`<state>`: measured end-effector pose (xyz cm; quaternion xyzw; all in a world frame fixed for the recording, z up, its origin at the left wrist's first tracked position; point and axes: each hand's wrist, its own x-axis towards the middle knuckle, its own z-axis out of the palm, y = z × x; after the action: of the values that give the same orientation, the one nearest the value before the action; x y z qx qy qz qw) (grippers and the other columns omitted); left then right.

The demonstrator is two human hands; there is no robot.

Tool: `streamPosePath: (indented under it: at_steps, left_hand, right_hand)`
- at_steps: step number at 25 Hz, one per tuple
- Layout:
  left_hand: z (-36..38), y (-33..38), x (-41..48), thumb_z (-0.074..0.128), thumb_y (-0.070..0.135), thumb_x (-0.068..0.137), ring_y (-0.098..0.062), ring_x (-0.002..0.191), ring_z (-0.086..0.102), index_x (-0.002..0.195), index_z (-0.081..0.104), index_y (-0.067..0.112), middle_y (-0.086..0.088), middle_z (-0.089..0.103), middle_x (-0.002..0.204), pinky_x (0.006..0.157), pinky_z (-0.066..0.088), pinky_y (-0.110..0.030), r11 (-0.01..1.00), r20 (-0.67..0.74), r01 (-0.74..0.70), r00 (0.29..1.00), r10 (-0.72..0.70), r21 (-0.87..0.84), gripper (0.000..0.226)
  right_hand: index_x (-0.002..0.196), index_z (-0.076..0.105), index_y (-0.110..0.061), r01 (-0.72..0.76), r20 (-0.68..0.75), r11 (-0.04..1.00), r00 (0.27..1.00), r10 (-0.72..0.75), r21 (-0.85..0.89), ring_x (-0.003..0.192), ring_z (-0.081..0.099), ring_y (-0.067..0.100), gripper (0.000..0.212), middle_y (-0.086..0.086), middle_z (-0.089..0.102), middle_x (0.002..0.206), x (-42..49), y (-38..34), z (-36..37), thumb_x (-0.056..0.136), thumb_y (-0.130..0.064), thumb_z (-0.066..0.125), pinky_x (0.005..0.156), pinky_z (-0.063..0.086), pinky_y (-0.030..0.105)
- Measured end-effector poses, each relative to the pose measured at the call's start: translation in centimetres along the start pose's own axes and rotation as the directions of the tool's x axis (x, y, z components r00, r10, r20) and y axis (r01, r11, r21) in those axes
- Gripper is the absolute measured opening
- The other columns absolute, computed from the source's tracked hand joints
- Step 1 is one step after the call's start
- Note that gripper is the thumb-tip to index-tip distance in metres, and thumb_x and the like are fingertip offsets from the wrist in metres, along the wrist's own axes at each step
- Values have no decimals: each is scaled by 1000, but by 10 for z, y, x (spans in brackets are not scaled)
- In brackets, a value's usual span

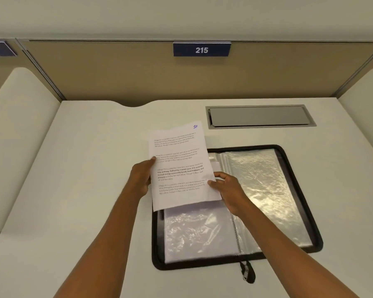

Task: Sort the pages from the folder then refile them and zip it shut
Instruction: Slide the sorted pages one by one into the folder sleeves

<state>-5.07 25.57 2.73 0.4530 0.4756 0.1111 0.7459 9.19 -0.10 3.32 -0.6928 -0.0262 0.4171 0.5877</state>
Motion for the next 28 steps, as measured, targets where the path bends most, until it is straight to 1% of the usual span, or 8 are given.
streamPosePath:
  at_steps: [7, 12, 14, 15, 18, 20, 22, 28]
  left_hand:
    - [59, -50, -52, 73, 9, 95, -31, 96, 78, 121, 72, 8, -13, 79, 110, 68, 63, -37, 998, 107, 7, 994, -14, 69, 26]
    - [114, -74, -95, 73, 10, 95, -31, 96, 78, 120, 71, 9, -11, 79, 107, 83, 64, -49, 982, 244, 13, 968, -60, 191, 25]
    - [130, -82, -104, 74, 17, 96, -25, 96, 78, 119, 71, 10, -9, 79, 110, 86, 63, -44, 948, 253, -126, 966, 50, 291, 24]
    - [136, -88, -105, 72, 21, 98, -21, 101, 76, 120, 70, 12, -7, 77, 116, 89, 61, -38, 871, 217, -254, 960, 175, 420, 24]
    - [144, -115, -98, 57, 30, 106, -18, 141, 48, 144, 58, 22, 2, 55, 152, 119, 37, -40, 406, 198, -467, 812, 550, 786, 39]
    - [140, -138, -87, 43, 36, 110, -16, 159, 14, 157, 42, 28, 5, 26, 169, 131, 11, -46, 228, 304, -493, 774, 555, 840, 48]
    - [133, -156, -79, 31, 40, 112, -14, 161, -6, 163, 28, 30, 3, 9, 174, 131, 2, -49, 79, 369, -477, 764, 530, 875, 52]
    - [124, -165, -79, 24, 41, 113, -13, 160, -10, 166, 18, 29, 2, 4, 175, 131, 2, -49, -27, 396, -452, 750, 530, 892, 54]
  right_hand:
    - [122, 65, -13, -61, 92, 995, 993, 67, -74, 104, 74, 28, 27, 9, 77, 112, -59, 16, -88, 95, -13, 71, 94, 59, 48]
    - [127, 66, -14, -50, 117, 999, 992, 52, -15, 107, 73, 30, 36, 8, 76, 118, -70, 14, -137, 92, -19, 75, 94, 58, 48]
    - [127, 67, -12, -45, 99, 999, 994, 46, -8, 108, 73, 31, 39, 9, 75, 120, -68, 21, -151, 90, -14, 77, 97, 57, 51]
    - [127, 68, -11, -47, 79, 999, 996, 48, -15, 107, 73, 31, 38, 9, 75, 119, -66, 25, -157, 89, -12, 77, 97, 56, 52]
    - [123, 69, -9, -63, 0, 998, 998, 63, -30, 101, 75, 30, 33, 10, 77, 115, -60, 34, -173, 90, -9, 76, 96, 57, 54]
    - [123, 69, -9, -82, -44, 996, 996, 82, -19, 99, 76, 31, 34, 10, 77, 111, -56, 39, -182, 90, -8, 76, 95, 57, 55]
    - [123, 68, -9, -103, -64, 995, 993, 104, 12, 99, 76, 32, 35, 11, 77, 111, -53, 41, -189, 89, -7, 76, 94, 57, 56]
    - [124, 68, -12, -117, -37, 993, 992, 117, -6, 99, 76, 31, 34, 9, 77, 113, -57, 39, -198, 91, -8, 75, 86, 61, 49]
